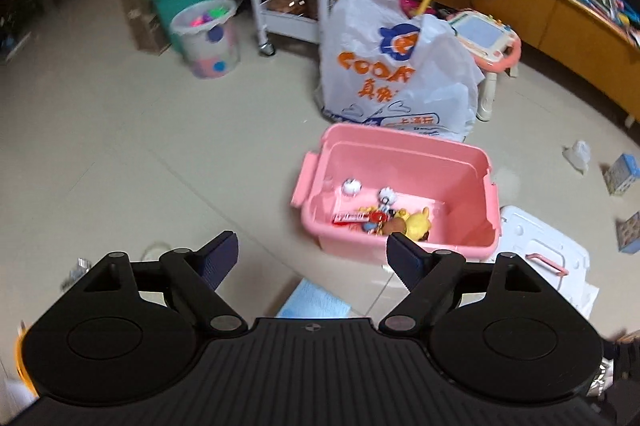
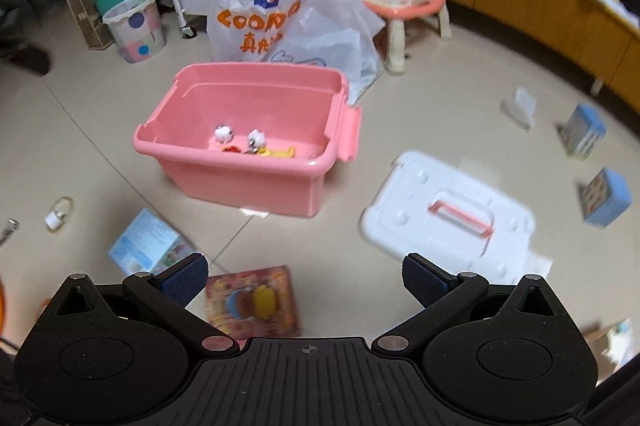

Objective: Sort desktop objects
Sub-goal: 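Move the left tool to the white item inside the tape roll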

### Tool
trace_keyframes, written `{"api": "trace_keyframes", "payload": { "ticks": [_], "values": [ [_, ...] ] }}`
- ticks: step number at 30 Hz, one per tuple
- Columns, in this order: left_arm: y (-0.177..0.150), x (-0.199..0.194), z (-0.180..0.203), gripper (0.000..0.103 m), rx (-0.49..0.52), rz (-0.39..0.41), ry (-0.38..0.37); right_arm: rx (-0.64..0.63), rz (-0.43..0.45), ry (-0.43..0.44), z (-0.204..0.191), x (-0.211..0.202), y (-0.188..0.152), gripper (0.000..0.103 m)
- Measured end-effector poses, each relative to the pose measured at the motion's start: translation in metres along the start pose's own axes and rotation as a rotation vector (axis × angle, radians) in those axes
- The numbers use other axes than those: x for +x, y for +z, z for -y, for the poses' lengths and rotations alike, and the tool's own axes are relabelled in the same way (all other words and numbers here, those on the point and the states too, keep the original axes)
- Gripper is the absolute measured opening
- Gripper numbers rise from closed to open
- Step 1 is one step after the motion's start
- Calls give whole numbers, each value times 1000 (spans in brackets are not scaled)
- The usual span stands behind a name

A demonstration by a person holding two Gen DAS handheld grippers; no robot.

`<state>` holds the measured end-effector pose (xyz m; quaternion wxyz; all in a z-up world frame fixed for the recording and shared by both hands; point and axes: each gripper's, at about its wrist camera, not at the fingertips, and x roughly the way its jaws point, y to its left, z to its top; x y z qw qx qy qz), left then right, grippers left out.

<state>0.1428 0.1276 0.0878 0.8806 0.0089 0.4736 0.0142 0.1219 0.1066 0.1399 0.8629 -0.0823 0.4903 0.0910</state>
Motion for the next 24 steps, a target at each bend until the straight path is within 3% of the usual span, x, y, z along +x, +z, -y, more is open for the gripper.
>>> {"api": "trace_keyframes", "payload": {
  "ticks": [5, 12, 17, 24],
  "values": [
    [0, 6, -44, 83, -85, -23, 36, -33, 75, 3, -3, 0, 5, 103],
    [-8, 42, -127, 83, -348, -45, 79, 17, 105, 28, -1, 18, 9, 103],
    [-27, 81, -174, 83, -428, -69, 113, 59, 81, -47, 3, 42, 10, 103],
    [-58, 140, -233, 83, -541, -115, 179, 159, -17, -26, 4, 77, 6, 103]
  ]
}}
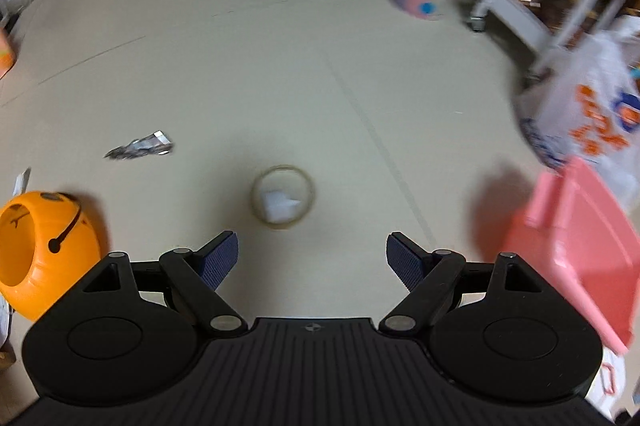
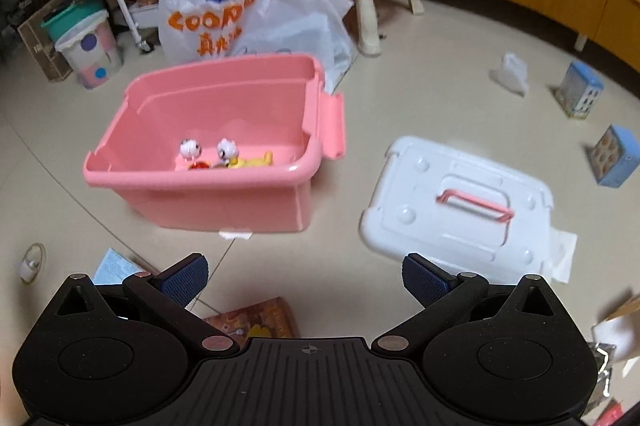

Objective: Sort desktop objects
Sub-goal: 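Move the left tool to the white item inside the tape roll, then grasp the white cylindrical item with the left gripper and lift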

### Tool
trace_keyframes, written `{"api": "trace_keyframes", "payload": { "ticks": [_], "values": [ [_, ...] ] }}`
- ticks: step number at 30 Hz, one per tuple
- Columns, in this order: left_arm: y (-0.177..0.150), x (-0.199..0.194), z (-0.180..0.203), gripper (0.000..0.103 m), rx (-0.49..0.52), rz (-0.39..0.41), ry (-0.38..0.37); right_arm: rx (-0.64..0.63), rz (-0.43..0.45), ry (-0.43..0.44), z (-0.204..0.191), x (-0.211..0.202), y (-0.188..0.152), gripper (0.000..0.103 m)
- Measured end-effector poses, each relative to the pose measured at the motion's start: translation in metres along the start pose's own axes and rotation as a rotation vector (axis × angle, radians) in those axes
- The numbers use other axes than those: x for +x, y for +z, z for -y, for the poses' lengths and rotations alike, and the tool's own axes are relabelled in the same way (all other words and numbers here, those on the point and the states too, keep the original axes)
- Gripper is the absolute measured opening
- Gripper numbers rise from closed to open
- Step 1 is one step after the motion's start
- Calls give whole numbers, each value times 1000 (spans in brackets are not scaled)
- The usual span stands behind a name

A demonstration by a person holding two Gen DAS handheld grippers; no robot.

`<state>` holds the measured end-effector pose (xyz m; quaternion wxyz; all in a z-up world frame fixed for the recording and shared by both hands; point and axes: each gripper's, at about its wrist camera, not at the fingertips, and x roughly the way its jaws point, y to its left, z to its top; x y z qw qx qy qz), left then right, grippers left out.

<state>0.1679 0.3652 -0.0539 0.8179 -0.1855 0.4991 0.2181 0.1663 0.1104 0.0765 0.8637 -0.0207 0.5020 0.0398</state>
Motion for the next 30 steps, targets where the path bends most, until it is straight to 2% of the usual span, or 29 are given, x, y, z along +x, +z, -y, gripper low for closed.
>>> {"api": "trace_keyframes", "payload": {
  "ticks": [2, 5, 11, 15, 22, 30],
  "values": [
    [4, 19, -12, 83, -52, -6, 19, -17, -16, 7, -6, 7, -1, 103],
    [12, 52, -17, 76, -120, -32, 13, -44, -37, 17, -14, 17, -1, 103],
    [11, 111, -15, 76, -166, -52, 31, -33, -70, 5, -15, 32, 3, 103],
    [9, 144, -17, 69, -200, -75, 52, -16, -101, -5, -13, 44, 4, 103],
    [1, 171, -24, 66, -247, -58, 97, -22, -153, -3, -18, 60, 1, 103],
    [-3, 183, -21, 46, -241, -45, 117, -36, -189, 3, -24, 71, -1, 103]
  ]
}}
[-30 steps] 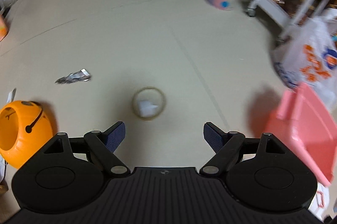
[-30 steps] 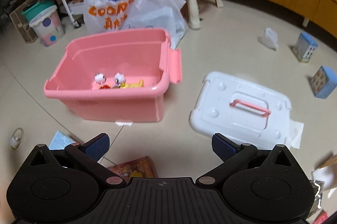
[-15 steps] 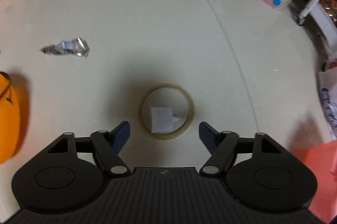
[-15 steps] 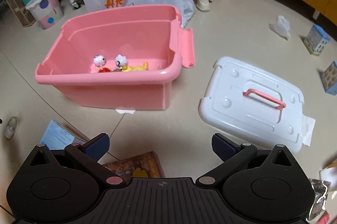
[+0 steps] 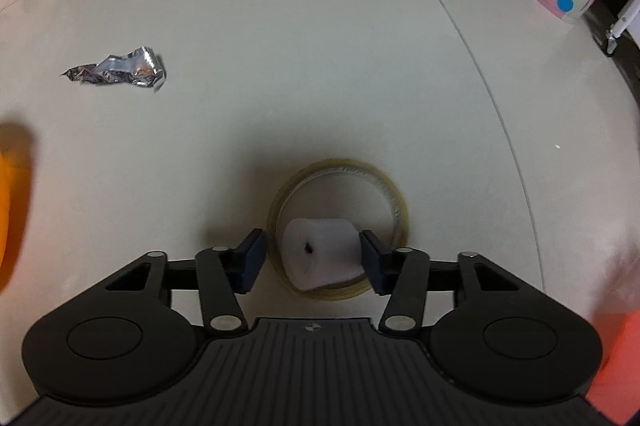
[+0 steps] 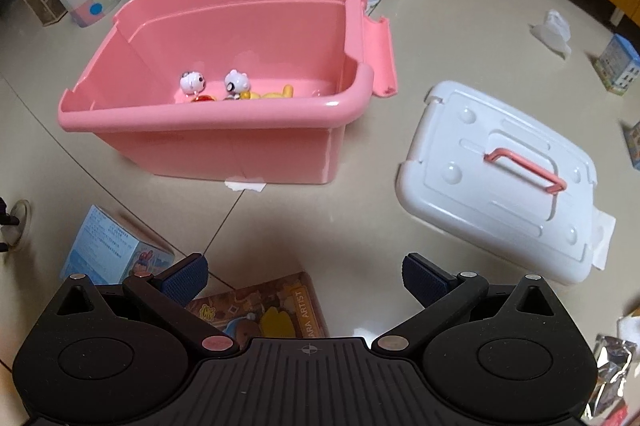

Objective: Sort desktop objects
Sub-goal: 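Grasp the white cylindrical item with the left gripper and lift, then carry the white cylinder with the left gripper to the pink bin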

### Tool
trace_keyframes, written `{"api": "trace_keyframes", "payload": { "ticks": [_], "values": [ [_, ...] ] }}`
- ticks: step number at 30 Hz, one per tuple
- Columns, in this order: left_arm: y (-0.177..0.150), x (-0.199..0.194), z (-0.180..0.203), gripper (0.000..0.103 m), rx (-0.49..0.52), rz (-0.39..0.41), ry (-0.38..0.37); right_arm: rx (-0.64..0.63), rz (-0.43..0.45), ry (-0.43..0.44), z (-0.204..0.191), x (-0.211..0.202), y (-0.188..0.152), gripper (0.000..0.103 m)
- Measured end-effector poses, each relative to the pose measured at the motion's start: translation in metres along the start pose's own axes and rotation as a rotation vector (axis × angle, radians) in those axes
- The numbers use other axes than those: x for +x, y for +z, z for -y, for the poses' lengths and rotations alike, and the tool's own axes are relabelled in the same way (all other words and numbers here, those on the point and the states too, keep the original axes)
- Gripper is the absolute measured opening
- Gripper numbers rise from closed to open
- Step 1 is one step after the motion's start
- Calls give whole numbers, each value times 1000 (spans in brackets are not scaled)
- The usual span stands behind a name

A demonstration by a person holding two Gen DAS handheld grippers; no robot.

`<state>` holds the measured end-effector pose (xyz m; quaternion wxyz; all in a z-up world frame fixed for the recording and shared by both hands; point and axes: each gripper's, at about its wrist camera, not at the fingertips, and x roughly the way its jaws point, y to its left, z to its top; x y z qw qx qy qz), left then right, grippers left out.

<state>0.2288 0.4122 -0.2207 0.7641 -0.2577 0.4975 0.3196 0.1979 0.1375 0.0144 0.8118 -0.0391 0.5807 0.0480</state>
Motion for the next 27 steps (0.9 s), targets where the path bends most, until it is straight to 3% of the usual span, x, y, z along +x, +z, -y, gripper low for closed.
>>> {"api": "trace_keyframes", "payload": {
  "ticks": [11, 20, 27],
  "values": [
    [0, -21, 5, 44, -34, 15, -25, -16, -14, -22, 0, 1, -1, 103],
    [-14, -107, 28, 44, 72, 81, -90, -44, 8, -34, 2, -12, -3, 103],
    [-57, -183, 61, 44, 211, 100, -151, -23, 27, -27, 16, -30, -4, 103]
  ]
}}
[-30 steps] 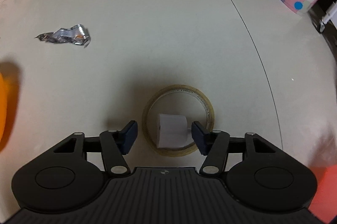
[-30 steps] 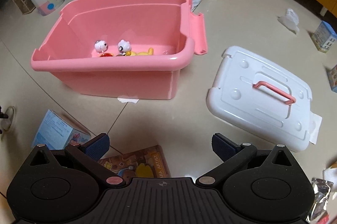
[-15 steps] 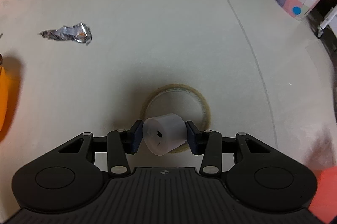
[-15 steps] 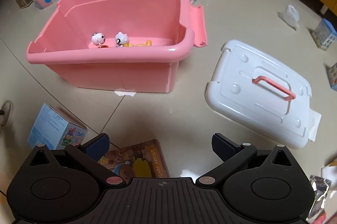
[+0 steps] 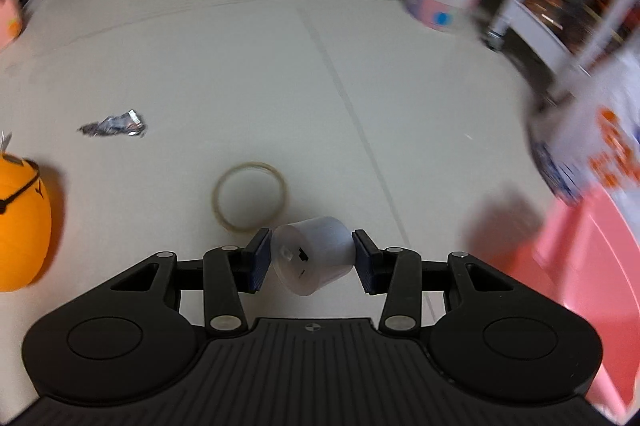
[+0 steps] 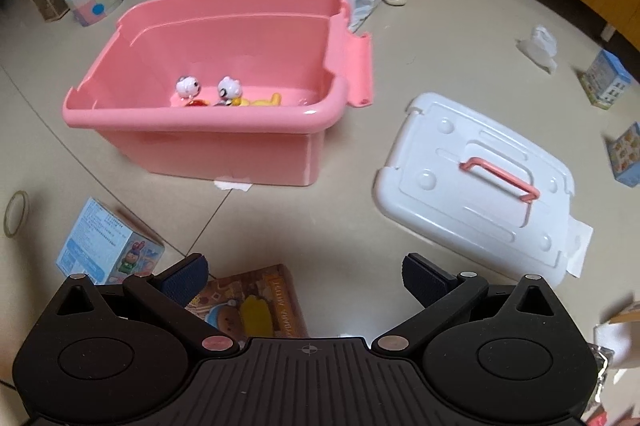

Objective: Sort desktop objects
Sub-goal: 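Carry the white cylinder with the left gripper to the pink bin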

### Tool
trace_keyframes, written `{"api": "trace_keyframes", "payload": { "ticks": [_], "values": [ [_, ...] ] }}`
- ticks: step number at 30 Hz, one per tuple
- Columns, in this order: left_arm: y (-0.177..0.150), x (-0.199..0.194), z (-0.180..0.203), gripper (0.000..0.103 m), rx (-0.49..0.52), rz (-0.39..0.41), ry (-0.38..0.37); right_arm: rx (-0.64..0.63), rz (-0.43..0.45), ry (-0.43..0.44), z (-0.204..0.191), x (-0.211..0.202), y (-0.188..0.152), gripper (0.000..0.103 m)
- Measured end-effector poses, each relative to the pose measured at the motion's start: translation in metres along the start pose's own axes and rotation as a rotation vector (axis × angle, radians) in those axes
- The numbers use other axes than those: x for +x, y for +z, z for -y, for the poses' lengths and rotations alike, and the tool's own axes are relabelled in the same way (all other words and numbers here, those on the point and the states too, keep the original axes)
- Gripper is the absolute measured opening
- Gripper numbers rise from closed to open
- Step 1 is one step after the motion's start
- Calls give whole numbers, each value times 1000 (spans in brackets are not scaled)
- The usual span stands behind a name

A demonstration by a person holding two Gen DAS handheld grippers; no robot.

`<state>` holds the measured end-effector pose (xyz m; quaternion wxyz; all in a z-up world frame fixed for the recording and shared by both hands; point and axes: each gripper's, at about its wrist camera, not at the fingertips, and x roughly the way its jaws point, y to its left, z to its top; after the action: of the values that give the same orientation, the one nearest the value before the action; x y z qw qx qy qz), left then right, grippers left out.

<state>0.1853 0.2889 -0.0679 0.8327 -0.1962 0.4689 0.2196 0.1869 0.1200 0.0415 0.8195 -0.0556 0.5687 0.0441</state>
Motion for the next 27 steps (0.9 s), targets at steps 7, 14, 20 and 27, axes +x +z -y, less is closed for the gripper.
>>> {"api": "trace_keyframes", "payload": {
  "ticks": [7, 14, 20, 27],
  "values": [
    [-44, -63, 70, 44, 169, -9, -97, 37, 1, -30, 28, -16, -9, 103],
    [-91, -108, 128, 44, 326, 1, -168, 51, 51, -57, 56, -37, -19, 103],
    [-123, -140, 166, 44, 435, 24, -228, 112, 106, -73, 87, -57, -22, 103],
    [-150, -171, 203, 44, 518, 35, -298, 127, 131, -89, 103, -71, -26, 103]
  ]
}}
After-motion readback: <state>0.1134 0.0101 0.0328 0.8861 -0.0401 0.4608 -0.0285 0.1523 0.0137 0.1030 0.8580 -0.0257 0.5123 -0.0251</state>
